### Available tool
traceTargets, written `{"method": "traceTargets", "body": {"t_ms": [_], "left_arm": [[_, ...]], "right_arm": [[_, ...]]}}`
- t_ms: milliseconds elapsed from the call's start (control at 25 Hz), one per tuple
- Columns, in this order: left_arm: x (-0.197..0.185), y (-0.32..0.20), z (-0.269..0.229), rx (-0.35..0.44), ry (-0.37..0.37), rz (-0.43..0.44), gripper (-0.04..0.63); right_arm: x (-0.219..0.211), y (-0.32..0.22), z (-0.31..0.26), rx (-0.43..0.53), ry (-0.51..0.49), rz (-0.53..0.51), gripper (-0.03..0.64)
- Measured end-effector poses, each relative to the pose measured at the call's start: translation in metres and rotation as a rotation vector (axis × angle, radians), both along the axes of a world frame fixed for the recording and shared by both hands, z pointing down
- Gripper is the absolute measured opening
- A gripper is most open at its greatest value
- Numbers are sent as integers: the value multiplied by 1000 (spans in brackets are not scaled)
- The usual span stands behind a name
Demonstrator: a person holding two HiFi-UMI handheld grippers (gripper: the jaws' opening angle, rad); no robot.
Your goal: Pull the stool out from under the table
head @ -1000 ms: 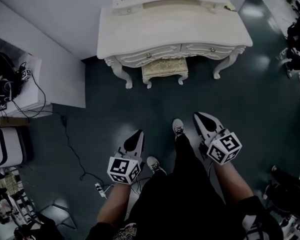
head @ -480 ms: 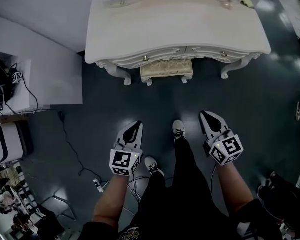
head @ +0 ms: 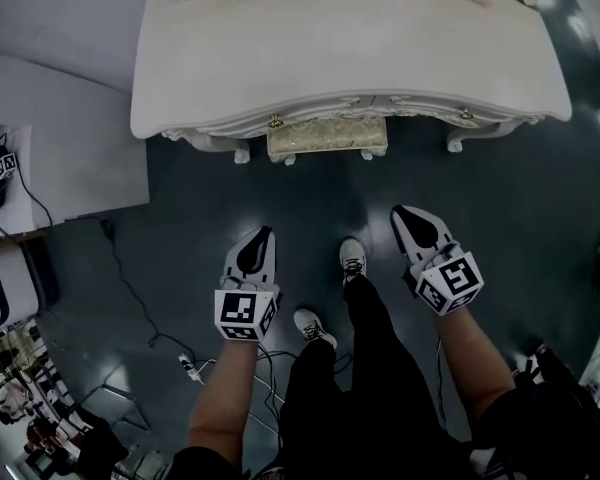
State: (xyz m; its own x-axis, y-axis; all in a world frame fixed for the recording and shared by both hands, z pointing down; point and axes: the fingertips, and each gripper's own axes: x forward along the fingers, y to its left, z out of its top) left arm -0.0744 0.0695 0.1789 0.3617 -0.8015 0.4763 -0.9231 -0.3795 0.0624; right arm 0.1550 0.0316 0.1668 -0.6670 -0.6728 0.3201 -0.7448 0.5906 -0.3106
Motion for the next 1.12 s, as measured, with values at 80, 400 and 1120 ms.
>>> {"method": "traceTargets", "body": {"t_ms": [80, 400, 1120], "left_arm": [[-2, -11, 21, -4, 0, 5, 9], [-23, -39, 117, 3, -5, 22, 38], [-64, -138, 344, 88, -24, 3, 275]], "right_arm": [[-1, -10, 18, 5, 14, 3, 29], [-17, -31, 108, 26, 35, 30, 31], [7, -107, 307, 141, 178, 156, 242]]}}
